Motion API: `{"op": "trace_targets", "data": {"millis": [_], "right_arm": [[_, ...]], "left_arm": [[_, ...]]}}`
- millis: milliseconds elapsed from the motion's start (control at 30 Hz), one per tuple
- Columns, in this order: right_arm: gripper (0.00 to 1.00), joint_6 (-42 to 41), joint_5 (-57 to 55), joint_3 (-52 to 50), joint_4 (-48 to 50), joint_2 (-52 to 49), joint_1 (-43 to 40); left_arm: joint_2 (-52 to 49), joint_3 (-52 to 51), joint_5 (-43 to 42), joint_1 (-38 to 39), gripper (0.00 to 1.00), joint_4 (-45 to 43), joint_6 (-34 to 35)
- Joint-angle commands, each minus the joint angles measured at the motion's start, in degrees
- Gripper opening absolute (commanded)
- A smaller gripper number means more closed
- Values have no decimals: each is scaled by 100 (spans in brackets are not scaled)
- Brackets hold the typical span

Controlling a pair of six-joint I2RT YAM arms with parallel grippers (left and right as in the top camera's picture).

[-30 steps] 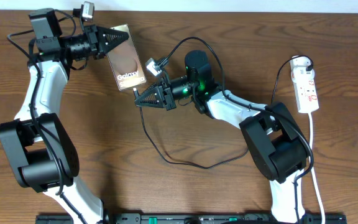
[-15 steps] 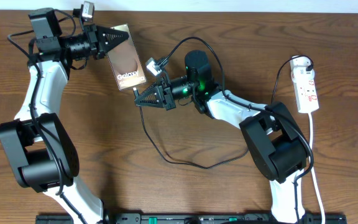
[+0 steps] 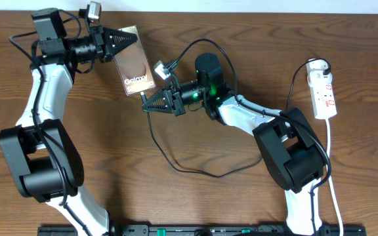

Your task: Plug charger to phone and switch on socket

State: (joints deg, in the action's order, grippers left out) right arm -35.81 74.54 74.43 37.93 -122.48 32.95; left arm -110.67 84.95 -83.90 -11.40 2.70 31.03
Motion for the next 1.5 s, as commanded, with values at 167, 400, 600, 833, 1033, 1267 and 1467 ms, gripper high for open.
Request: {"op": "trace_targets", "data": {"millis": [167,400,600,833,1033,1267,1467], "right_arm": [[1,-59,-66,15,2,20,-28],[1,-55,-74,15,2,20,-28],[1,-59,-160,15,-4,20,-28],[1,-59,-223,15,-9,20,-28],[1,-282,-398,15,-22,20,-28],[1,-647,-566,15,-22,20,-28],[1,-793,-649,15,-33,20,-28]], "left_arm": [[170,39,-267,28,7,-24,-186],[170,39,-317,35,7,-24,-205],[170,39,-356,35,7,-22,-205],[170,39,-376,35,8,-24,-184],[170,39,-398,35,7,-24,-186],[170,39,-417,35,7,-24,-186],[170,39,-417,35,7,-24,-186]]}}
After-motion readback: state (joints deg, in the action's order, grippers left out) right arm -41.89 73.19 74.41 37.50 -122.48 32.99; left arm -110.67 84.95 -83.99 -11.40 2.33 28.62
